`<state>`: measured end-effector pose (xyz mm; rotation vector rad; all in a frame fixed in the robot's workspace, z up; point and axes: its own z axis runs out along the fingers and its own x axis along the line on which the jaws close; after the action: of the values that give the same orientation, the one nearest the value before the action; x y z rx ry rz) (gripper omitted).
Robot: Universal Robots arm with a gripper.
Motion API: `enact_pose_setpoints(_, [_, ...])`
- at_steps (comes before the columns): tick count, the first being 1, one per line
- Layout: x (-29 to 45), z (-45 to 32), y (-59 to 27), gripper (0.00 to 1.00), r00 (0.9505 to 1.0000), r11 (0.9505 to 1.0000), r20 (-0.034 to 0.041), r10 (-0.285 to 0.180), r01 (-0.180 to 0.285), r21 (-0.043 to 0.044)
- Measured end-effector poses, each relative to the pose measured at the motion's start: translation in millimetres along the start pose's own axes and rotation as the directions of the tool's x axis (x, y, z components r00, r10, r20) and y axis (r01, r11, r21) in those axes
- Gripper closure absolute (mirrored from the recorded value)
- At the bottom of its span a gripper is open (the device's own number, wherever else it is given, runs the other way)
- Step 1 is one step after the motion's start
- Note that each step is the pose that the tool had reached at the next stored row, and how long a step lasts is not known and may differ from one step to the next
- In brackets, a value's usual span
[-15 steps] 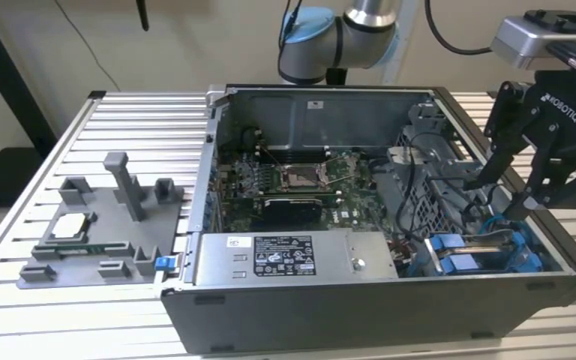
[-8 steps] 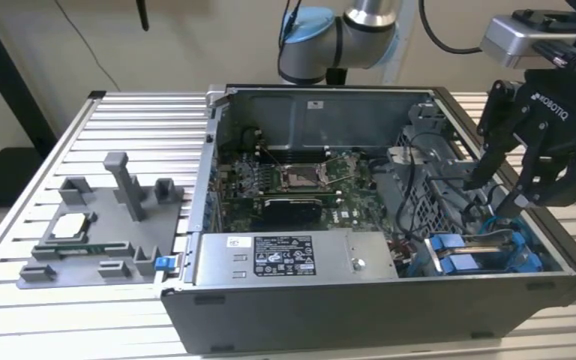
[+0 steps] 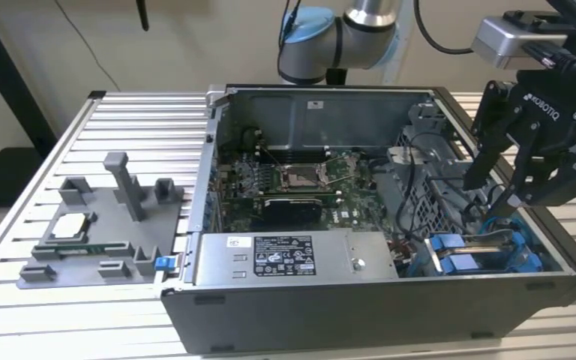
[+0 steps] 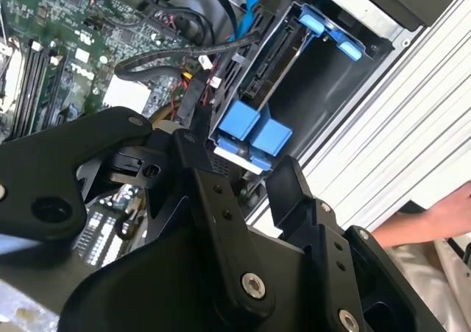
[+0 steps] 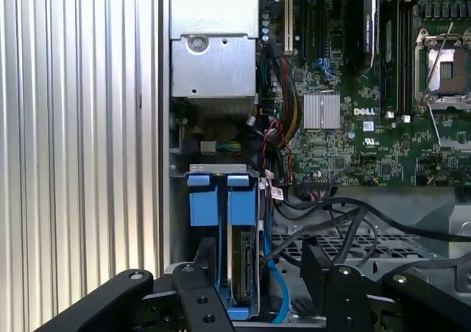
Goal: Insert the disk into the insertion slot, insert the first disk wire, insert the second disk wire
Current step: 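Insert the first disk wire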
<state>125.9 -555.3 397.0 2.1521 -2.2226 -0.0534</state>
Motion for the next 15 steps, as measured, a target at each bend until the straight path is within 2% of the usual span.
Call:
enact_pose_setpoints(13, [-0.1,0.8,0.1,0.0,1.0,1.0,0.0002,0.0,0.0,0.0001])
enact_pose_setpoints(15, [-0.2,2.0,1.3,0.0,1.0,1.0,0.0004,0.0,0.0,0.0022])
